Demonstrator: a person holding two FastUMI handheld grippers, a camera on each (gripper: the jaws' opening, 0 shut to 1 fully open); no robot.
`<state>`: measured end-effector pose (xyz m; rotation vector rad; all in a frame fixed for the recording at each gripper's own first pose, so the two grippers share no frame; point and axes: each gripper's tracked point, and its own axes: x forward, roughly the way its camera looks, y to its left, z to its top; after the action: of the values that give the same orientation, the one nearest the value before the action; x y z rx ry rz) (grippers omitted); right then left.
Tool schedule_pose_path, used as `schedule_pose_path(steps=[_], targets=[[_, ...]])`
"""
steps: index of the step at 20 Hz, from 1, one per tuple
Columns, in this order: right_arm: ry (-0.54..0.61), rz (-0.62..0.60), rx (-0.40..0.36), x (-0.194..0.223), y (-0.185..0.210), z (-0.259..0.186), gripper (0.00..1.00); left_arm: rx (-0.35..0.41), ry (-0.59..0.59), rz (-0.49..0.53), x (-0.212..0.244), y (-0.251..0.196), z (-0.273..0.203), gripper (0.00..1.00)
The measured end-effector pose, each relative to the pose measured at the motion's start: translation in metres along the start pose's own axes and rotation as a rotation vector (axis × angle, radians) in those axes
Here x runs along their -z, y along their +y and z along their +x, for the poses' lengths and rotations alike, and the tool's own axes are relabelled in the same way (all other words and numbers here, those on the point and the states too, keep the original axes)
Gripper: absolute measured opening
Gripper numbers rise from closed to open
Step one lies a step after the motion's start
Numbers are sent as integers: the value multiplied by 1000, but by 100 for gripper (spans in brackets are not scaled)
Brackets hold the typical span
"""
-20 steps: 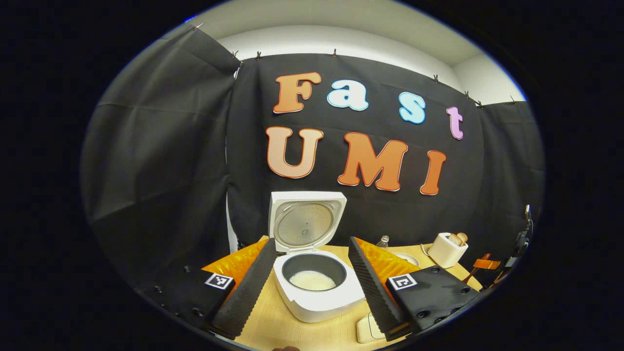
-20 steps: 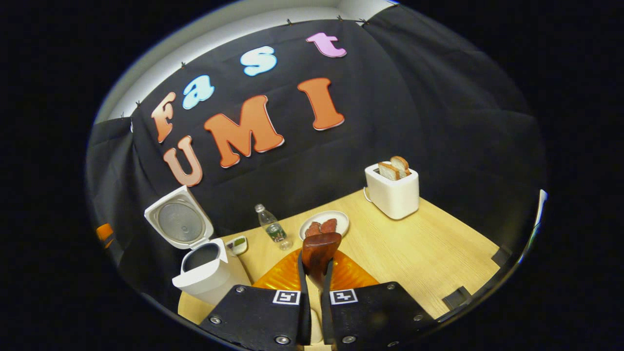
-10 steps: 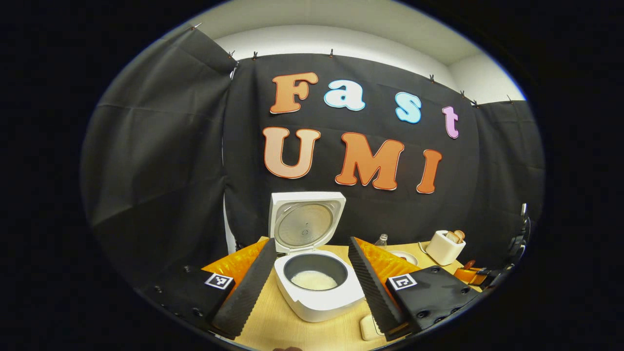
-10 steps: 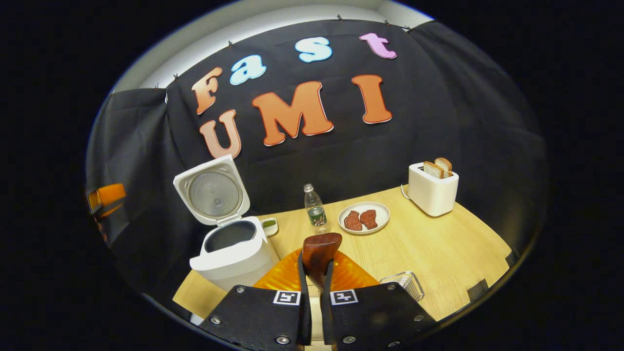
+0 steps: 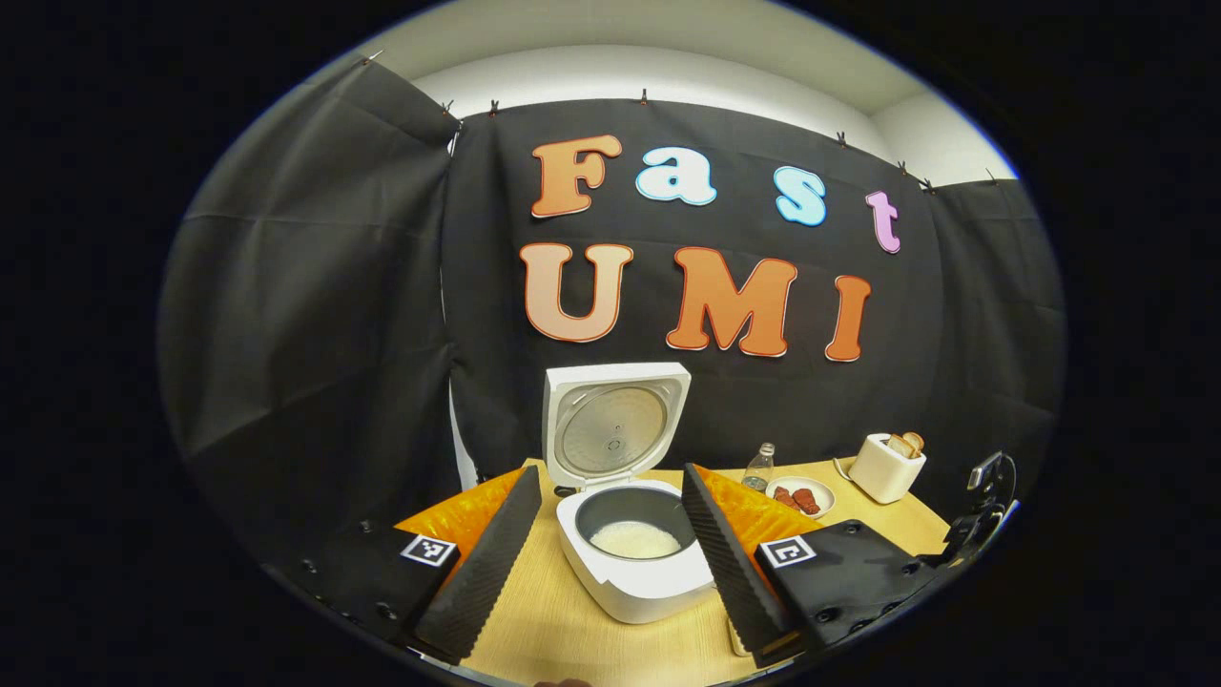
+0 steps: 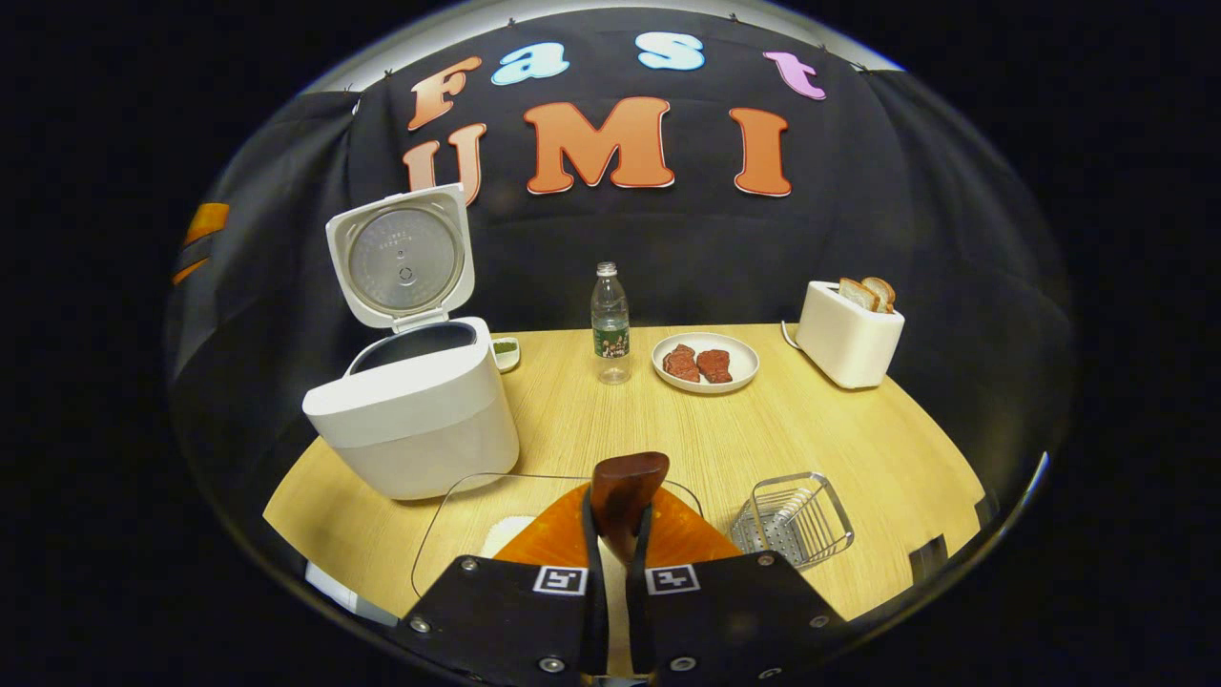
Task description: Close the left gripper, press the button to open the rice cooker; take a wooden spoon from the chopstick holder with the right hand, scoop a spoonful of rice and pour it into the rice cooker, then put the wooden spoon back into the chopstick holder.
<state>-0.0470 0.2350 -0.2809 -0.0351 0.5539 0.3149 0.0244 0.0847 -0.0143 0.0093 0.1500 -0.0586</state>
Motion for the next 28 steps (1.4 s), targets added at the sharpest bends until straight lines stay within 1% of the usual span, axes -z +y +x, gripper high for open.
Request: schedule_pose_path(steps=[1, 4, 8, 12, 16, 18, 21, 28], targets=[[-1, 18, 1, -1, 1, 2, 8, 0, 4, -4, 1, 0, -1, 100], [46, 141, -68, 11, 21, 7, 8, -11, 13, -21, 5, 5, -2, 100], [55, 208, -74, 11, 31, 18, 8, -33, 25, -19, 10, 14, -4, 100], [80, 323, -117, 13, 47, 24, 8, -36, 37, -46, 13, 17, -3, 100], [90, 420, -107, 13, 45, 33, 8, -35, 44, -63, 16, 18, -2, 100], [96, 503, -110, 13, 43, 34, 8, -34, 47, -77, 17, 19, -1, 100], [97, 640, -137, 13, 46, 36, 8, -32, 59, -97, 22, 19, 1, 100], [123, 849, -212, 14, 49, 45, 8, -13, 57, -105, 20, 13, 0, 100]])
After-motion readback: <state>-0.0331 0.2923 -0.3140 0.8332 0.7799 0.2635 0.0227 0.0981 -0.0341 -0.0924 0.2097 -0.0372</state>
